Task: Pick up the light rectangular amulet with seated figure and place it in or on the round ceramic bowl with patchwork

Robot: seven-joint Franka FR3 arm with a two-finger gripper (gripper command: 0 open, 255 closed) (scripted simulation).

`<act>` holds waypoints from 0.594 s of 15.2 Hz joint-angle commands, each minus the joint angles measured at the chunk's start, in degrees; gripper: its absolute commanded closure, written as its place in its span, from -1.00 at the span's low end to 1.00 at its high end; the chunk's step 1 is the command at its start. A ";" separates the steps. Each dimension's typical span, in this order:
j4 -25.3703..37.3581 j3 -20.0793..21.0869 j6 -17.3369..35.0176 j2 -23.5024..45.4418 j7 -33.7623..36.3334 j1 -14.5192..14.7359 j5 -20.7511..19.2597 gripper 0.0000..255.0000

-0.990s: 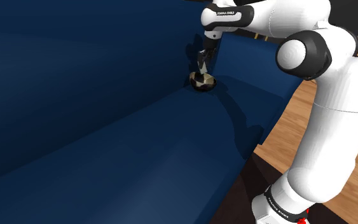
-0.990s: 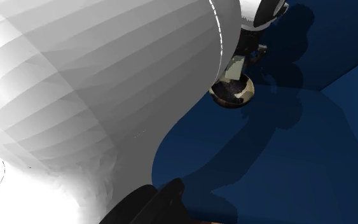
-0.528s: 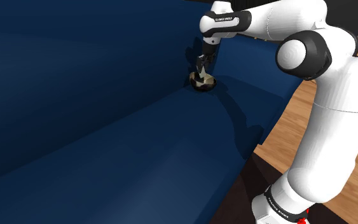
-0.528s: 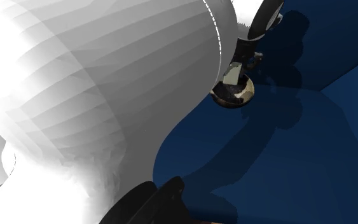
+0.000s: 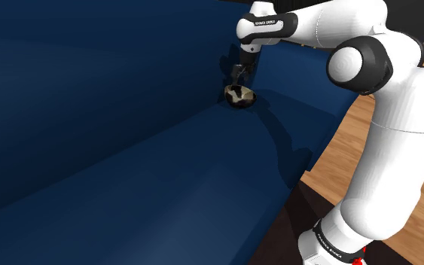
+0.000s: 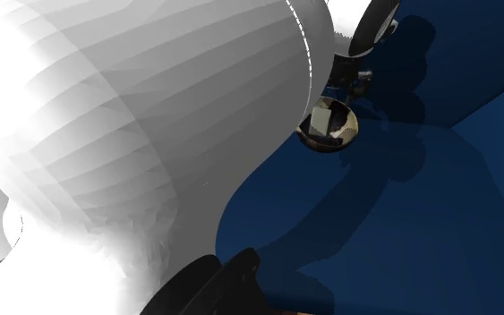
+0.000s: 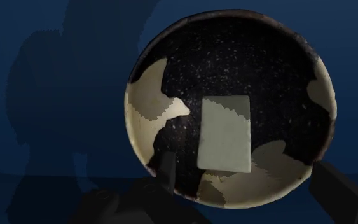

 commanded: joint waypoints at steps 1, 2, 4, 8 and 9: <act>0.00 0.00 0.00 0.00 0.00 0.00 0.00 -1.00; 0.00 0.00 0.00 0.00 0.00 0.00 0.00 -1.00; 2.97 -0.08 -3.55 -0.60 0.13 -0.04 -0.17 -1.00; 6.05 -0.13 -6.87 -0.84 0.21 -0.12 -0.24 -1.00; 6.06 -0.13 -6.87 -0.84 0.21 -0.12 -0.24 -1.00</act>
